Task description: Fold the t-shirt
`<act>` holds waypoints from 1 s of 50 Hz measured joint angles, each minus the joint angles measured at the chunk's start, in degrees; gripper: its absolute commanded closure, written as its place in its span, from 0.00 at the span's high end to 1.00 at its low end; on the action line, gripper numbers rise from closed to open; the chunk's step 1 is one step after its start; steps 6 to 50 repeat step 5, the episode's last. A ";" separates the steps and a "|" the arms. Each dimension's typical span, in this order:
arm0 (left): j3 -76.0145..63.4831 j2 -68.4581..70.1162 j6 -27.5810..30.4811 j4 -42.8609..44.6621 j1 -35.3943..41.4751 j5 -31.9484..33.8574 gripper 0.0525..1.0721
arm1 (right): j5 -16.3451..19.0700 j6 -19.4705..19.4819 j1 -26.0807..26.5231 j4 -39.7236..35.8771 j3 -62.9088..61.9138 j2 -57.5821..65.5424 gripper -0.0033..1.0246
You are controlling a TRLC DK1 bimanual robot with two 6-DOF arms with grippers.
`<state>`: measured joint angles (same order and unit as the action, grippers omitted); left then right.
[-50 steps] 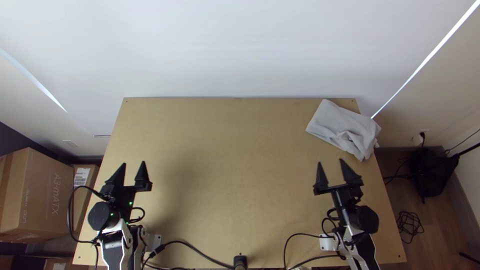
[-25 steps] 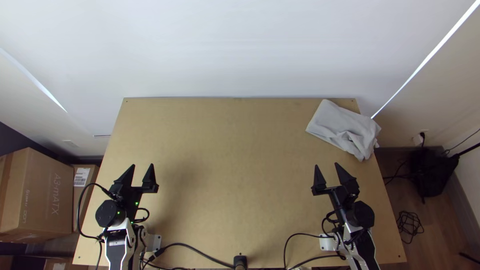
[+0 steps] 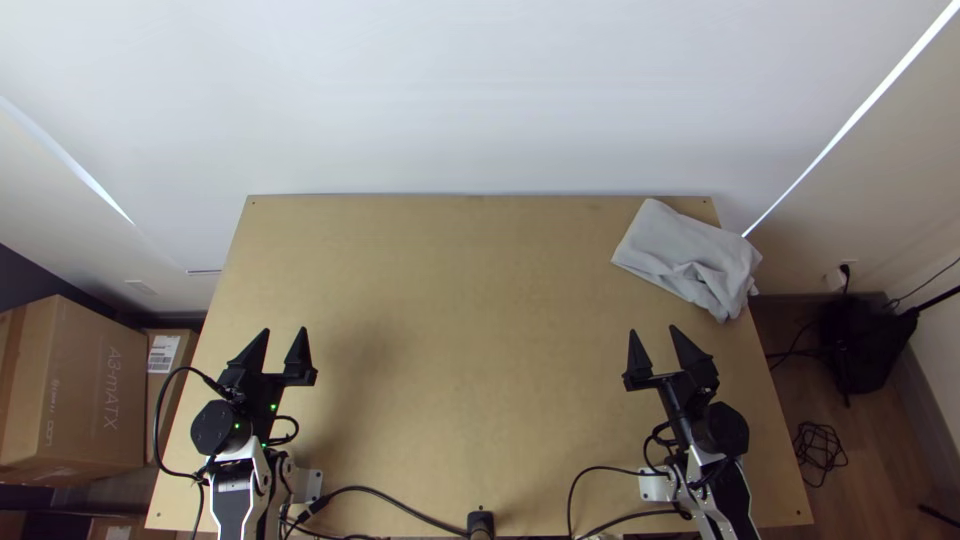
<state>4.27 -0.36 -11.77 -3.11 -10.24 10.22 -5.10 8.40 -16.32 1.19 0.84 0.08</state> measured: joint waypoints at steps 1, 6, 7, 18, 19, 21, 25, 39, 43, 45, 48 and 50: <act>0.00 0.00 0.00 0.00 0.00 0.00 0.96 | -0.02 0.00 0.00 0.00 0.00 0.00 0.96; 0.00 0.00 0.00 0.00 0.00 0.00 0.96 | 0.00 0.00 0.00 -0.02 0.00 0.00 0.96; 0.00 0.00 0.00 0.00 0.00 0.00 0.96 | 0.00 0.00 0.00 -0.02 0.00 0.00 0.96; 0.00 0.00 0.00 0.00 0.00 0.00 0.96 | 0.00 0.00 0.00 -0.02 0.00 0.00 0.96; 0.00 0.00 0.00 0.00 0.00 0.00 0.96 | 0.00 0.00 0.00 -0.02 0.00 0.00 0.96; 0.00 0.00 0.00 0.00 0.00 0.00 0.96 | 0.00 0.00 0.00 -0.02 0.00 0.00 0.96; 0.00 0.00 0.00 0.00 0.00 0.00 0.96 | 0.00 0.00 0.00 -0.02 0.00 0.00 0.96; 0.00 0.00 0.00 0.00 0.00 0.00 0.96 | 0.00 0.00 0.00 -0.02 0.00 0.00 0.96; 0.00 0.00 0.00 0.00 0.00 0.00 0.96 | 0.00 0.00 0.00 -0.02 0.00 0.00 0.96; 0.00 0.00 0.00 0.00 0.00 0.00 0.96 | 0.00 0.00 0.00 -0.02 0.00 0.00 0.96; 0.00 0.00 0.00 0.00 0.00 0.00 0.96 | 0.00 0.00 0.00 -0.02 0.00 0.00 0.96; 0.00 0.00 0.00 0.00 0.00 0.00 0.96 | 0.00 0.00 0.00 -0.02 0.00 0.00 0.96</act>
